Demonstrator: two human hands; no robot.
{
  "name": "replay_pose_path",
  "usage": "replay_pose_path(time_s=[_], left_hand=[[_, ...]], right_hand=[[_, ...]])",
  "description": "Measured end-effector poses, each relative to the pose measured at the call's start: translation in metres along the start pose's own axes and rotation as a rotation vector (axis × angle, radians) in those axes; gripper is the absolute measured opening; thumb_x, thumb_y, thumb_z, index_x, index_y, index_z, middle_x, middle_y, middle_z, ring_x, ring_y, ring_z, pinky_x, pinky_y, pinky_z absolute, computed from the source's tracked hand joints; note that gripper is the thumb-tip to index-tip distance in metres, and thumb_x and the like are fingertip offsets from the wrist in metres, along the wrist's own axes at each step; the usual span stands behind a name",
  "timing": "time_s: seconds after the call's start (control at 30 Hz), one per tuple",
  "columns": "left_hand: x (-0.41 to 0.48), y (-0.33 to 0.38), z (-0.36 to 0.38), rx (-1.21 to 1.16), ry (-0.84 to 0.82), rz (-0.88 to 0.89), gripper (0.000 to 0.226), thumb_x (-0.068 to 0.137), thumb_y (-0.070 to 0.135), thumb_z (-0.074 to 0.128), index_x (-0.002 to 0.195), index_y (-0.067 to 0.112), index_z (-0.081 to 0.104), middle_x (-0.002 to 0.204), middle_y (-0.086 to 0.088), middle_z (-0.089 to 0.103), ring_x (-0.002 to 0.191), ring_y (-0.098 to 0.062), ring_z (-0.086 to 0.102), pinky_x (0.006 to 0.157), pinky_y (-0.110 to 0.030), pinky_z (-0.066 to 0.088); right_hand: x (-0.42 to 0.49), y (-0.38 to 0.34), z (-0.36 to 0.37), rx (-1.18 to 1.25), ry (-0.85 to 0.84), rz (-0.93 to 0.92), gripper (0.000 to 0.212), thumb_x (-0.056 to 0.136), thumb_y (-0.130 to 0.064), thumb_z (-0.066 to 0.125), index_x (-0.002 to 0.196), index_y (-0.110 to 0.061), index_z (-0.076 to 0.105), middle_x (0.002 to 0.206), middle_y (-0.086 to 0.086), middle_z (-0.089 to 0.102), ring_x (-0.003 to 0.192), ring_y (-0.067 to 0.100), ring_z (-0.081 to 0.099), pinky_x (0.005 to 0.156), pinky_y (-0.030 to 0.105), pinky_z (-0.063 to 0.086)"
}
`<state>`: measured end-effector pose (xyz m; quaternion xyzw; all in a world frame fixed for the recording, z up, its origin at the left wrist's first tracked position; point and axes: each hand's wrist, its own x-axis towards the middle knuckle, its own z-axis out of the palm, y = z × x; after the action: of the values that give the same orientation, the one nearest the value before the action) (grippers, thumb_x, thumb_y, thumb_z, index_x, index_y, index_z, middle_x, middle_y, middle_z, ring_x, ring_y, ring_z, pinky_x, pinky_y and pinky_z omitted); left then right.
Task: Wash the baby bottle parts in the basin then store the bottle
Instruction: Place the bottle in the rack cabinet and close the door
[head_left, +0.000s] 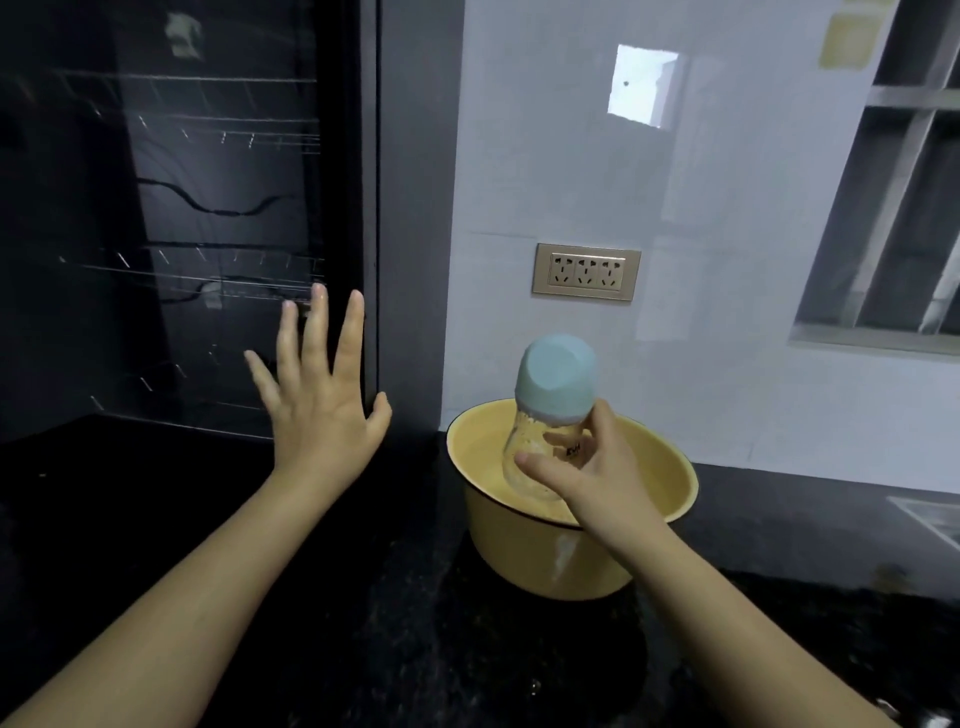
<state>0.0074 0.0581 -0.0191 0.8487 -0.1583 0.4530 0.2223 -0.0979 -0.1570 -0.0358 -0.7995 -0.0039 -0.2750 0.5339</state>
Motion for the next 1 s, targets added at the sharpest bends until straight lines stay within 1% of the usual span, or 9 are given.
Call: replay_pose_path(time_s=[0.1, 0.2, 0.33, 0.43, 0.5, 0.63, 0.7, 0.87, 1.0], left_hand=[[0.0, 0.0, 0.001, -0.021, 0.007, 0.004, 0.102, 0.075, 0.019, 0.07, 0.149, 0.031, 0.001, 0.159, -0.004, 0.001, 0.146, -0.029, -0.002, 0.109, -0.064, 0.0], [-0.001, 0.0, 0.002, -0.033, 0.027, -0.001, 0.102, 0.074, 0.018, 0.071, 0.149, 0.031, 0.003, 0.159, -0.003, 0.003, 0.146, -0.027, 0.0, 0.109, -0.062, 0.0], [0.0, 0.0, 0.002, -0.039, 0.04, 0.001, 0.102, 0.071, 0.017, 0.072, 0.148, 0.031, 0.007, 0.159, -0.002, 0.007, 0.145, -0.028, 0.003, 0.11, -0.062, 0.0], [-0.001, 0.0, 0.004, -0.025, 0.058, 0.001, 0.101, 0.071, 0.017, 0.071, 0.148, 0.03, 0.009, 0.159, -0.002, 0.009, 0.145, -0.028, 0.004, 0.109, -0.063, 0.002], [-0.001, -0.001, 0.004, -0.023, 0.063, 0.004, 0.1, 0.07, 0.016, 0.071, 0.149, 0.029, 0.01, 0.159, -0.003, 0.01, 0.145, -0.029, 0.005, 0.109, -0.064, 0.002], [-0.003, -0.002, 0.005, 0.039, 0.118, 0.106, 0.089, 0.071, 0.016, 0.064, 0.148, 0.022, 0.019, 0.156, -0.002, 0.015, 0.143, -0.036, 0.009, 0.111, -0.059, 0.009], [-0.007, -0.004, -0.001, 0.043, 0.146, 0.142, 0.086, 0.071, 0.018, 0.06, 0.148, 0.019, 0.021, 0.154, 0.0, 0.016, 0.142, -0.037, 0.009, 0.113, -0.057, 0.009], [-0.024, -0.018, -0.032, -0.062, 0.119, 0.156, 0.088, 0.075, 0.028, 0.056, 0.149, 0.024, 0.009, 0.156, 0.003, 0.011, 0.145, -0.029, 0.001, 0.117, -0.044, -0.001], [-0.032, -0.022, -0.053, -0.116, 0.047, 0.134, 0.089, 0.075, 0.038, 0.052, 0.148, 0.027, 0.002, 0.156, 0.008, 0.007, 0.146, -0.022, -0.001, 0.114, -0.044, 0.004]], right_hand=[[0.0, 0.002, -0.002, -0.002, -0.002, -0.004, 0.055, 0.063, -0.038, 0.078, 0.109, -0.036, 0.047, 0.111, -0.012, 0.058, 0.102, 0.005, 0.057, 0.079, 0.023, 0.046], [0.0, 0.002, -0.005, -0.005, -0.008, 0.002, 0.052, 0.069, -0.032, 0.08, 0.11, -0.035, 0.048, 0.111, -0.013, 0.058, 0.102, 0.005, 0.058, 0.084, 0.03, 0.05], [-0.001, 0.002, -0.006, -0.03, -0.006, 0.002, 0.05, 0.064, -0.039, 0.077, 0.104, -0.038, 0.048, 0.106, -0.015, 0.059, 0.099, 0.003, 0.058, 0.086, 0.034, 0.052], [-0.002, 0.003, -0.007, -0.024, -0.008, 0.003, 0.049, 0.067, -0.035, 0.079, 0.104, -0.039, 0.049, 0.107, -0.015, 0.059, 0.1, 0.004, 0.059, 0.088, 0.037, 0.052], [-0.002, 0.004, -0.007, -0.037, -0.016, 0.003, 0.049, 0.065, -0.037, 0.079, 0.104, -0.04, 0.049, 0.106, -0.015, 0.06, 0.1, 0.006, 0.059, 0.088, 0.038, 0.052], [-0.001, 0.005, -0.006, -0.06, -0.039, -0.007, 0.052, 0.059, -0.045, 0.077, 0.102, -0.043, 0.048, 0.105, -0.014, 0.06, 0.099, 0.007, 0.059, 0.087, 0.04, 0.052], [0.0, 0.006, -0.008, -0.064, -0.042, -0.016, 0.052, 0.057, -0.047, 0.076, 0.101, -0.044, 0.048, 0.104, -0.015, 0.061, 0.099, 0.007, 0.059, 0.088, 0.041, 0.052], [-0.001, 0.004, -0.007, -0.047, -0.07, -0.039, 0.052, 0.056, -0.047, 0.077, 0.1, -0.046, 0.048, 0.105, -0.012, 0.062, 0.102, 0.009, 0.06, 0.09, 0.044, 0.051], [-0.003, -0.002, -0.001, 0.005, -0.09, -0.066, 0.056, 0.05, -0.049, 0.077, 0.1, -0.042, 0.05, 0.106, -0.008, 0.064, 0.102, 0.013, 0.062, 0.091, 0.045, 0.051]])
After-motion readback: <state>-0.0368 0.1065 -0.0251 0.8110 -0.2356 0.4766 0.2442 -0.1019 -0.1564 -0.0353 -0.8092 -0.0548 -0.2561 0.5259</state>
